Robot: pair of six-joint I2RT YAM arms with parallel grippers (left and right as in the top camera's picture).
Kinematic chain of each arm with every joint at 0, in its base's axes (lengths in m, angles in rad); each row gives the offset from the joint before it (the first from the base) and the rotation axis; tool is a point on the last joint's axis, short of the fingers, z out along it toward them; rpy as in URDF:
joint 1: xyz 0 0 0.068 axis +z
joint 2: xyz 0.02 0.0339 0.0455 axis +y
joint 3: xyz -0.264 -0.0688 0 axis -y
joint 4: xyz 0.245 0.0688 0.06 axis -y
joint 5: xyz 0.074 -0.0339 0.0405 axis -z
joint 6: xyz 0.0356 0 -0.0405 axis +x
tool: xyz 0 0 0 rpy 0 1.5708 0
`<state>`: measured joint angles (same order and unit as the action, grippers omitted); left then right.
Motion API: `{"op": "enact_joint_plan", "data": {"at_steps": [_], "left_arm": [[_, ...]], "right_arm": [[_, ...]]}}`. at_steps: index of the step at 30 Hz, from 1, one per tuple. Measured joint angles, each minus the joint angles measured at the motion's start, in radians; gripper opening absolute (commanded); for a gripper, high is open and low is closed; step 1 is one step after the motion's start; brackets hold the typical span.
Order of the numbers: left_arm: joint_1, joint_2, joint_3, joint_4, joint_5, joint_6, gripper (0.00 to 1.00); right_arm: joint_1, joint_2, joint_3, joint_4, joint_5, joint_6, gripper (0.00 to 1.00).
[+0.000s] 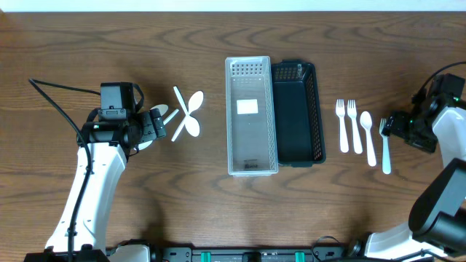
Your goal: Pack container
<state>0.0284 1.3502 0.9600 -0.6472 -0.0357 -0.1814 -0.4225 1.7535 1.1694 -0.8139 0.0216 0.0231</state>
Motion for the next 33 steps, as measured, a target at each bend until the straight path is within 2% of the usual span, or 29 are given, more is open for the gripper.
{"op": "enact_joint_plan", "data": {"at_steps": [3, 6, 12, 13, 14, 19, 22, 27, 33], "left_arm": [[0.0, 0.0, 0.0, 0.0, 0.0, 0.0, 0.98], [0.0, 0.0, 0.0, 0.0, 0.0, 0.0, 0.98], [0.0, 0.0, 0.0, 0.0, 0.0, 0.0, 0.98], [0.0, 0.0, 0.0, 0.0, 0.0, 0.0, 0.98], [0.0, 0.0, 0.0, 0.0, 0.0, 0.0, 0.98], [0.0, 0.0, 0.0, 0.0, 0.0, 0.0, 0.98], [0.0, 0.0, 0.0, 0.0, 0.0, 0.0, 0.98], [0.0, 0.0, 0.0, 0.0, 0.0, 0.0, 0.98], [0.0, 0.0, 0.0, 0.0, 0.0, 0.0, 0.98]], "right_arm": [[0.0, 0.038, 0.0, 0.001, -0.003, -0.003, 0.68], [0.0, 0.08, 0.0, 0.0, -0.006, -0.009, 0.61], [0.0, 0.151, 0.0, 0.016, -0.022, -0.009, 0.58], [0.0, 0.158, 0.0, 0.021, -0.024, -0.01, 0.56], [0.0, 0.16, 0.002, 0.024, -0.026, -0.008, 0.48], [0.0, 0.163, 0.006, 0.032, -0.032, -0.01, 0.24], [0.0, 0.164, 0.007, 0.034, -0.034, -0.008, 0.15], [0.0, 0.159, 0.024, -0.018, -0.044, 0.008, 0.02], [0.026, 0.045, 0.141, -0.091, -0.088, 0.018, 0.01]]}}
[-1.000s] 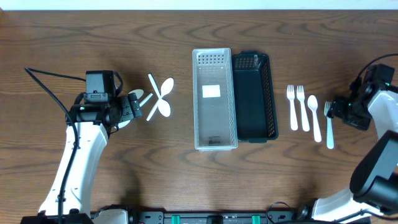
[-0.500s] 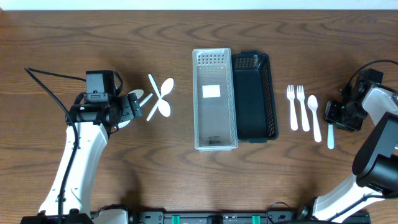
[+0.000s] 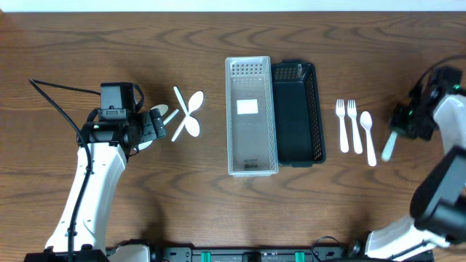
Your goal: Pack container
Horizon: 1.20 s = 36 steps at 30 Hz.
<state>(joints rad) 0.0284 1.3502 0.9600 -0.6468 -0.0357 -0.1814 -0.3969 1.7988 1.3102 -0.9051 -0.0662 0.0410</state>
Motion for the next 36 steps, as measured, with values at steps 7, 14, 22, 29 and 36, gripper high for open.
{"op": "enact_joint_plan", "data": {"at_steps": [7, 14, 22, 29, 36], "left_arm": [[0.0, 0.0, 0.0, 0.0, 0.0, 0.002, 0.98], [0.0, 0.0, 0.0, 0.0, 0.0, 0.002, 0.98], [0.0, 0.0, 0.0, 0.0, 0.0, 0.002, 0.98], [0.0, 0.0, 0.0, 0.0, 0.0, 0.002, 0.98], [0.0, 0.0, 0.0, 0.0, 0.003, 0.002, 0.98]], "right_arm": [[0.205, -0.254, 0.085, 0.03, -0.146, 0.02, 0.01], [0.499, -0.2, 0.085, 0.108, -0.165, 0.117, 0.01], [0.678, 0.018, 0.082, 0.208, -0.107, 0.189, 0.2], [0.688, 0.017, 0.115, 0.186, -0.09, 0.171, 0.81], [0.515, -0.151, 0.206, 0.057, -0.002, 0.093, 0.8]]}}
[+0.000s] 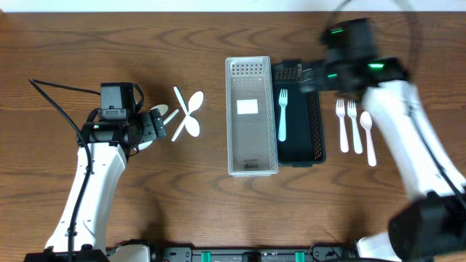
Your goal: Pack container
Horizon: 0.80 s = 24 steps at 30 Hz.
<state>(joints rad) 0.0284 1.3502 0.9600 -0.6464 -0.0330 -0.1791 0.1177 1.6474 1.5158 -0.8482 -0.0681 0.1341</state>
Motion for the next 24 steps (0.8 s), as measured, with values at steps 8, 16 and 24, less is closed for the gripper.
{"op": "enact_joint_plan", "data": {"at_steps": [8, 16, 24], "left_arm": [[0.0, 0.0, 0.0, 0.0, 0.0, 0.0, 0.98], [0.0, 0.0, 0.0, 0.0, 0.0, 0.0, 0.98], [0.0, 0.0, 0.0, 0.0, 0.0, 0.0, 0.98]], "right_arm": [[-0.365, -0.012, -0.043, -0.095, 0.079, -0.093, 0.8], [-0.469, 0.1, -0.213, -0.048, 0.011, -0.147, 0.73], [-0.465, 0.17, -0.272, 0.022, -0.04, -0.175, 0.62]]}}
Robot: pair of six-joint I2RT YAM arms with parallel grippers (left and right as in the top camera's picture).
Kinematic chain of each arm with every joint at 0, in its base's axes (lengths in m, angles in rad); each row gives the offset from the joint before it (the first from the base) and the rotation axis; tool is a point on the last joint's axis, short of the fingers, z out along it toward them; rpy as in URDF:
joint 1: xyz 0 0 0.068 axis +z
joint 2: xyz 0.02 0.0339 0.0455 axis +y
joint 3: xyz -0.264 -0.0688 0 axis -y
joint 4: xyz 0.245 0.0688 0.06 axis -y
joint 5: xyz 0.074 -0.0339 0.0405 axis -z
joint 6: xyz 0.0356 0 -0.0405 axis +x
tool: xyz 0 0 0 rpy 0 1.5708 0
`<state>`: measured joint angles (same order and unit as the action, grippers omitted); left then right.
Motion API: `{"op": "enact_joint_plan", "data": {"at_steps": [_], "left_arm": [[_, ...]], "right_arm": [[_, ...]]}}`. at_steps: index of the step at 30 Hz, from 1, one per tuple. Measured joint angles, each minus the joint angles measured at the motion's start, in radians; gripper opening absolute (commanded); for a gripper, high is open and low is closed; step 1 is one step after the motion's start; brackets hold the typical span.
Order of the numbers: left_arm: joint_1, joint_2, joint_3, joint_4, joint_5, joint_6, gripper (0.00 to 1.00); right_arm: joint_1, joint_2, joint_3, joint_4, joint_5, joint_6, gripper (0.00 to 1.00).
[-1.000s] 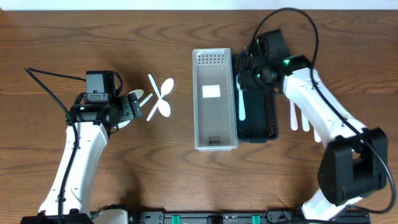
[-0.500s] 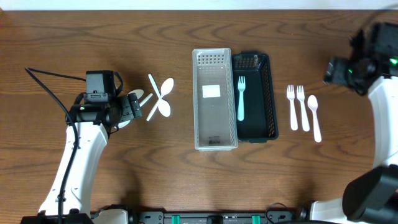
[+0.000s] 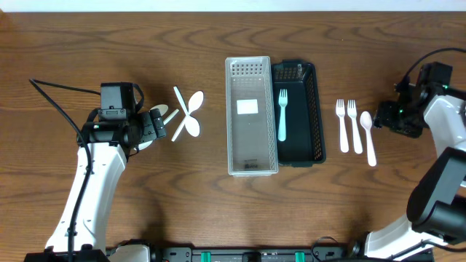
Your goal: Pack container
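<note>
A clear plastic container [image 3: 251, 164] stands at mid-table with a black basket [image 3: 315, 109] touching its right side. One white fork [image 3: 282, 116] lies lengthwise inside the black basket. Right of the basket, two white forks [image 3: 348, 125] and a white spoon [image 3: 368, 138] lie side by side on the table. My right gripper [image 3: 380, 118] hovers just right of the spoon's bowl, looking open and empty. On the left, crossed white utensils [image 3: 186, 115] lie on the wood. My left gripper [image 3: 162, 122] sits at their left edge, apparently open over a white utensil [image 3: 148, 143].
The wooden table [image 3: 218, 211] runs to the frame's edges. A black cable [image 3: 58, 102] loops behind the left arm. The right arm's base stands at the lower right corner [image 3: 437, 218].
My right gripper has moved from over the black basket's far end back to the right, beside the spoon. The fork stays in the basket. The left arm is unchanged.
The right gripper was at the rightmost white fork on the table. Then that fork hung tilted in it. Later the arm was over the black basket with the fork lying inside. Now the gripper is back beside the remaining spoon.
</note>
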<state>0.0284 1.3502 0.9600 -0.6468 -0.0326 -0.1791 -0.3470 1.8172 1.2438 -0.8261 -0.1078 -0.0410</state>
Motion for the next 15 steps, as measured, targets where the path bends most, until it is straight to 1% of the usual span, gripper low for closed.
{"op": "enact_joint_plan", "data": {"at_steps": [3, 7, 9, 13, 15], "left_arm": [[0.0, 0.0, 0.0, 0.0, 0.0, 0.0, 0.98], [0.0, 0.0, 0.0, 0.0, 0.0, 0.0, 0.98], [0.0, 0.0, 0.0, 0.0, 0.0, 0.0, 0.98], [0.0, 0.0, 0.0, 0.0, 0.0, 0.0, 0.98], [0.0, 0.0, 0.0, 0.0, 0.0, 0.0, 0.98]], "right_arm": [[0.002, 0.037, -0.017, 0.012, -0.018, -0.002, 0.59], [0.003, 0.071, -0.027, 0.008, -0.037, -0.005, 0.62], [0.003, 0.085, -0.028, 0.008, -0.041, -0.005, 0.61], [0.003, 0.099, -0.035, 0.016, -0.045, -0.008, 0.53], [0.003, 0.099, -0.048, 0.032, -0.046, -0.016, 0.45]]}}
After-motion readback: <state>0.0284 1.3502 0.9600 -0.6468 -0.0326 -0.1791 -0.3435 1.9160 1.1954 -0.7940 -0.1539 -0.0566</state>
